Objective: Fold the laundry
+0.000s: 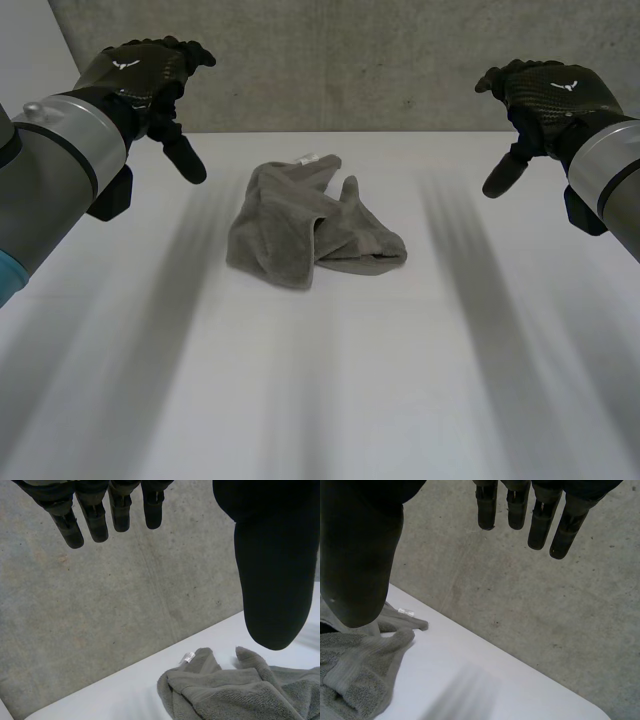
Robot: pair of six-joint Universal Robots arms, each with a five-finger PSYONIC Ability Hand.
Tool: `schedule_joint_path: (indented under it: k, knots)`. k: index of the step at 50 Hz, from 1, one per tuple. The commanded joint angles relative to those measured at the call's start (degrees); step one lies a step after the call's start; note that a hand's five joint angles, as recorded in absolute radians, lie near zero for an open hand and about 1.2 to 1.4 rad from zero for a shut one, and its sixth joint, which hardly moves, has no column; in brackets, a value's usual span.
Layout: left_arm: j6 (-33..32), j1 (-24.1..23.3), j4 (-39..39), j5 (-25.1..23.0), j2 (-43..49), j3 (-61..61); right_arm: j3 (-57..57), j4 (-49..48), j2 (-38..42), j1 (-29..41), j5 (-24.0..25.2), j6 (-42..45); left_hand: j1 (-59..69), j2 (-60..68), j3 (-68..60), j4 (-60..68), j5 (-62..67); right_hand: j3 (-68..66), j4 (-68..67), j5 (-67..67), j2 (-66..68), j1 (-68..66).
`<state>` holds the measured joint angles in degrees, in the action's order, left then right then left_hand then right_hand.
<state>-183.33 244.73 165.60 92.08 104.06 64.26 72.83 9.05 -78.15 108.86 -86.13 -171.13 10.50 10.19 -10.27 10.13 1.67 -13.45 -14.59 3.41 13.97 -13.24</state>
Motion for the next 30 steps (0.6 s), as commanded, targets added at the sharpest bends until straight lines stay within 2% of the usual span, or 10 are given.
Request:
schedule_joint_path:
  k: [1,5,7,10,12,13,15,19,23,30]
  knots:
    - [-0.1,-0.13,0.25,-0.85,0.96,0.69,0.21,-0.08,-0.25,-0.23,0.53,0.1,0.22,0.53,-0.45,0.59,-0.95,3.45,4.59,-3.41,-3.97,3.24]
    - [-0.19,-0.31,1.57,-1.03,2.9,0.78,0.39,0.09,-0.34,-0.05,1.05,0.36,0.22,0.53,-0.45,0.59,-0.95,3.45,4.59,-3.41,-3.97,3.24]
    - [-0.28,-0.84,4.8,-1.81,8.06,-0.18,0.47,0.09,-0.34,-0.05,1.05,0.45,0.39,0.7,-0.61,0.76,-0.78,3.45,4.59,-3.41,-3.97,3.24]
    - [-0.37,-1.01,6.93,-2.88,10.9,-1.24,0.91,0.0,-0.25,0.04,1.14,0.62,0.9,1.2,-1.12,1.27,-0.27,3.45,4.59,-3.41,-3.97,3.24]
    - [-0.36,-1.28,10.6,-6.11,17.46,-4.04,1.0,-0.08,-0.16,0.13,1.14,0.62,1.56,1.87,-1.79,1.93,0.39,3.45,4.59,-3.41,-3.97,3.24]
    - [-0.37,-1.28,10.62,-6.13,17.49,-4.05,1.09,0.0,-0.07,0.13,1.14,0.71,1.57,1.87,-1.79,1.94,0.4,3.45,4.59,-3.41,-3.97,3.24]
    - [-0.45,-1.98,12.81,-10.94,24.57,-8.16,1.27,-0.08,0.02,0.13,1.14,0.98,1.74,2.04,-1.96,2.11,0.57,3.45,4.59,-3.41,-3.97,3.24]
    - [-1.24,-2.16,13.08,-13.85,31.43,-13.26,2.14,-0.08,0.1,0.13,1.32,2.03,1.74,2.04,-1.96,2.11,0.57,3.45,4.59,-3.41,-3.97,3.24]
    - [-4.92,-2.24,13.0,-14.39,39.79,-19.6,2.85,-0.43,0.1,0.13,1.32,2.73,1.74,2.04,-1.96,2.11,0.57,3.45,4.59,-3.41,-3.97,3.24]
    - [-10.37,-2.86,13.0,-14.57,45.43,-21.02,4.08,-0.7,1.07,0.04,2.46,3.79,6.58,6.89,-6.81,6.95,5.41,3.45,4.59,-3.41,-3.97,3.24]
